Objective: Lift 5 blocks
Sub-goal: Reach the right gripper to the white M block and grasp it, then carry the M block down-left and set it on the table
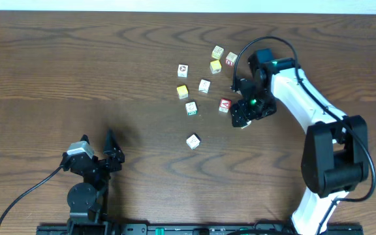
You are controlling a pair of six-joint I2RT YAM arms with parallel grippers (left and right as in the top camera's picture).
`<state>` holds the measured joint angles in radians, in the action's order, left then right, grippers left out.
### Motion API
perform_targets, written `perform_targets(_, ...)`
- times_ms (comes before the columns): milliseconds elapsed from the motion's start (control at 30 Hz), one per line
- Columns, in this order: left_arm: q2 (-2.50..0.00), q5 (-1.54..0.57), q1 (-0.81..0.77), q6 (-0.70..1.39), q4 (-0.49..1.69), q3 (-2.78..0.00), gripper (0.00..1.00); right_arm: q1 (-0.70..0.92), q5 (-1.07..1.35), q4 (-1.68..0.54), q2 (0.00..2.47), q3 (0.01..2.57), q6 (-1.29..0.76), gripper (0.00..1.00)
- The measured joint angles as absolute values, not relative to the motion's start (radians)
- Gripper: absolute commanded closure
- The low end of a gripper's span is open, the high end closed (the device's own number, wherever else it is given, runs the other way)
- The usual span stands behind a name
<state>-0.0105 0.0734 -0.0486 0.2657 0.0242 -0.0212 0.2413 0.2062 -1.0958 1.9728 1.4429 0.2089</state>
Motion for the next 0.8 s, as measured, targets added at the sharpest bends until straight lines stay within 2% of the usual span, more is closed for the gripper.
perform_targets(233,-0.01,0.074,-0.049,0.266,0.024,-0.021,0.28,0.241,0.128,-1.066,1.978,1.442,0.192,0.25)
perform_targets(333,-0.01,0.073,-0.048,0.266,0.024,-0.021,0.27,0.241,0.116,-1.032,1.978,1.423,0.192,0.33)
perform_targets(400,-0.01,0.074,-0.049,0.266,0.024,-0.021,0.28,0.242,0.111,-1.009,1.978,1.398,0.189,0.34)
perform_targets(533,-0.01,0.074,-0.049,0.266,0.024,-0.021,0.27,0.252,0.102,-0.979,1.979,1.355,0.186,0.46)
perform_targets(600,-0.01,0.074,-0.049,0.266,0.024,-0.021,0.28,0.262,0.102,-0.974,1.979,1.348,0.184,0.47)
perform_targets(700,-0.01,0.074,-0.048,0.266,0.024,-0.021,0.28,0.273,0.1,-0.962,1.979,1.347,0.186,0.59)
perform_targets(800,-0.01,0.073,-0.049,0.266,0.024,-0.021,0.28,0.282,0.099,-0.952,1.979,1.347,0.184,0.61)
